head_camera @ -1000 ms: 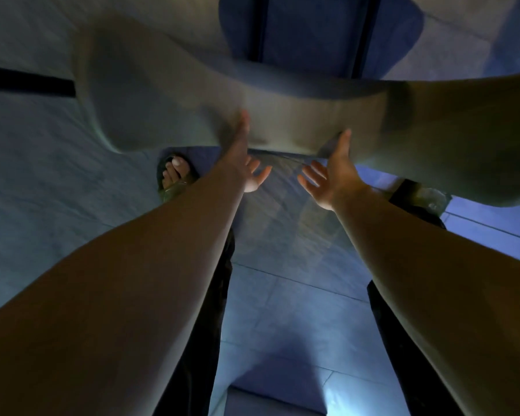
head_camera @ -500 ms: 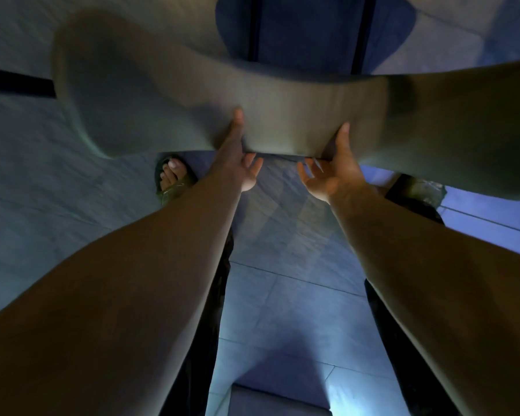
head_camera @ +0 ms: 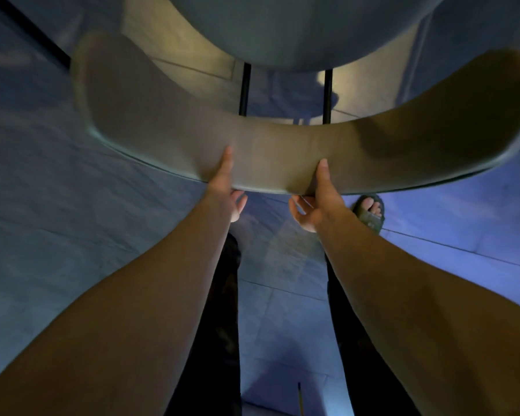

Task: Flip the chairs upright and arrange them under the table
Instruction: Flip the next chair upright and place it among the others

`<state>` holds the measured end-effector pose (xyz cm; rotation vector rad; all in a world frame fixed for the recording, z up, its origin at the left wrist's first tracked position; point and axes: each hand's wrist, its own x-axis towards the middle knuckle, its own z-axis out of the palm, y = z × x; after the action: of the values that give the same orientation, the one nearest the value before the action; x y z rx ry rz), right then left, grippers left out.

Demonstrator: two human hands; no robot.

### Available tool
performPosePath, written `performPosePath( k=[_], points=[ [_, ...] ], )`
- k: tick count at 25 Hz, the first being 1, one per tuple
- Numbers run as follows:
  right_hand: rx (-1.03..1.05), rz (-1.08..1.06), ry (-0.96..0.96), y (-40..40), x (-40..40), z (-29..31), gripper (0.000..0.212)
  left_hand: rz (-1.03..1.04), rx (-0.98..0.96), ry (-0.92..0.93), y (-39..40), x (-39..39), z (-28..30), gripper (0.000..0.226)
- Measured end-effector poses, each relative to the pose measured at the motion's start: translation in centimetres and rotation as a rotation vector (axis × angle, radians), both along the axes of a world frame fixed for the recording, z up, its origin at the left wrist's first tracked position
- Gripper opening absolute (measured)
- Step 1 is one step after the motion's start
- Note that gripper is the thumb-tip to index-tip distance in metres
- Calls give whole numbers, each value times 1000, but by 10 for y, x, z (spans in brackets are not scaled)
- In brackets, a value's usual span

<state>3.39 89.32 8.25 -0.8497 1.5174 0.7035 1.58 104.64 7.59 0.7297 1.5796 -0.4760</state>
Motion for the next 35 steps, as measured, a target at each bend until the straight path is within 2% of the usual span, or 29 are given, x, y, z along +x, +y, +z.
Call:
performPosePath(
  k=[2, 4, 9, 16, 23, 31, 35],
  points=[
    [1, 32, -26, 6, 12, 37, 71, -36, 26, -38, 7, 12, 37, 76],
    [-4, 24, -59, 9, 25, 66, 76, -84, 64, -79, 12, 23, 67, 77],
    [-28, 1, -172, 15, 62, 148, 62, -149, 229, -189, 19, 58, 138, 67],
    [-106, 114, -262, 15, 97, 236, 60, -260, 309, -221, 31, 93, 224, 67],
    [-120, 208, -235, 14, 108, 289, 54, -328, 255, -209, 37, 108, 295, 64],
    [-206, 271, -257, 24, 133, 334, 31, -403, 282, -179, 49, 144, 339, 56],
    [-214, 320, -281, 29, 173, 344, 21, -461, 329, -230, 54, 183, 347, 38]
  ],
)
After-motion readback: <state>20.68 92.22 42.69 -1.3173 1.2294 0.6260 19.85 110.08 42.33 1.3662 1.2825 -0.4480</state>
